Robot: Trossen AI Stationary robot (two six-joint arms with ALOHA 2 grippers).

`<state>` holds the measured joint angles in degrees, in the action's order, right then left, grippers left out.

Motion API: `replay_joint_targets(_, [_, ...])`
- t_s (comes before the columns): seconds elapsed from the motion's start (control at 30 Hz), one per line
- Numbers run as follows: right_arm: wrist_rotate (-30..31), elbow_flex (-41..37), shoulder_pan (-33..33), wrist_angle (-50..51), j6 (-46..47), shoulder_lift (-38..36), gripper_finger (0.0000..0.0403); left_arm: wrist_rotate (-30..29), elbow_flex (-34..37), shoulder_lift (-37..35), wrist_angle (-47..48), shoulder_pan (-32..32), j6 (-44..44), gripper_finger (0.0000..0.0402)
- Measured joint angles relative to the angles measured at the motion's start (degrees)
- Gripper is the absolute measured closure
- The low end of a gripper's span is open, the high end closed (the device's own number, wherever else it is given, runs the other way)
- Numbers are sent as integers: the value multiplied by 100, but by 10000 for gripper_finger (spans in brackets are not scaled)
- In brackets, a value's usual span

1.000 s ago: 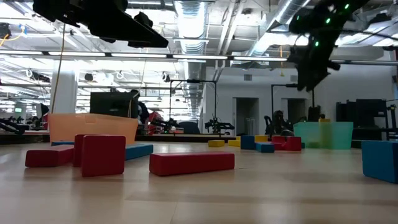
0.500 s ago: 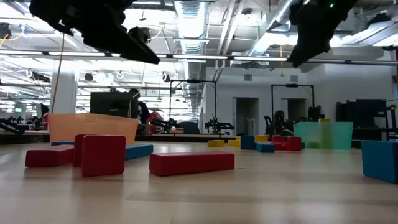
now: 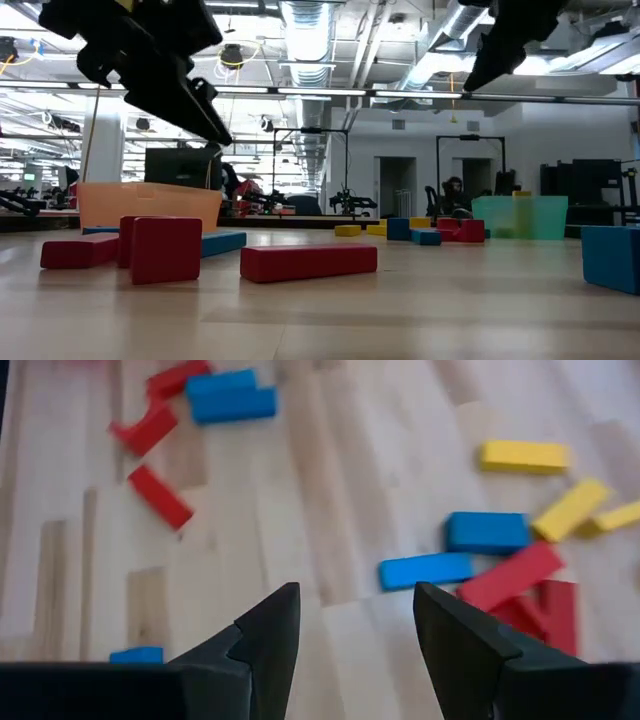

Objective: Sort blocks
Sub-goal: Put the blue wooden block into the red bin

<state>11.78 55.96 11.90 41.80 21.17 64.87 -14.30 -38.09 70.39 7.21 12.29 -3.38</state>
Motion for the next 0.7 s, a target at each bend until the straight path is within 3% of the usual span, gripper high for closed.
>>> replay_joint_targets(0.33, [8, 0, 783, -419, -1, 1032, 192, 321, 0, 0, 413, -50, -966, 203])
replay_joint_targets(0.7, [10, 0, 1214, -906, -13, 1773, 192, -106, 0, 0, 1894, -400, -1647, 203])
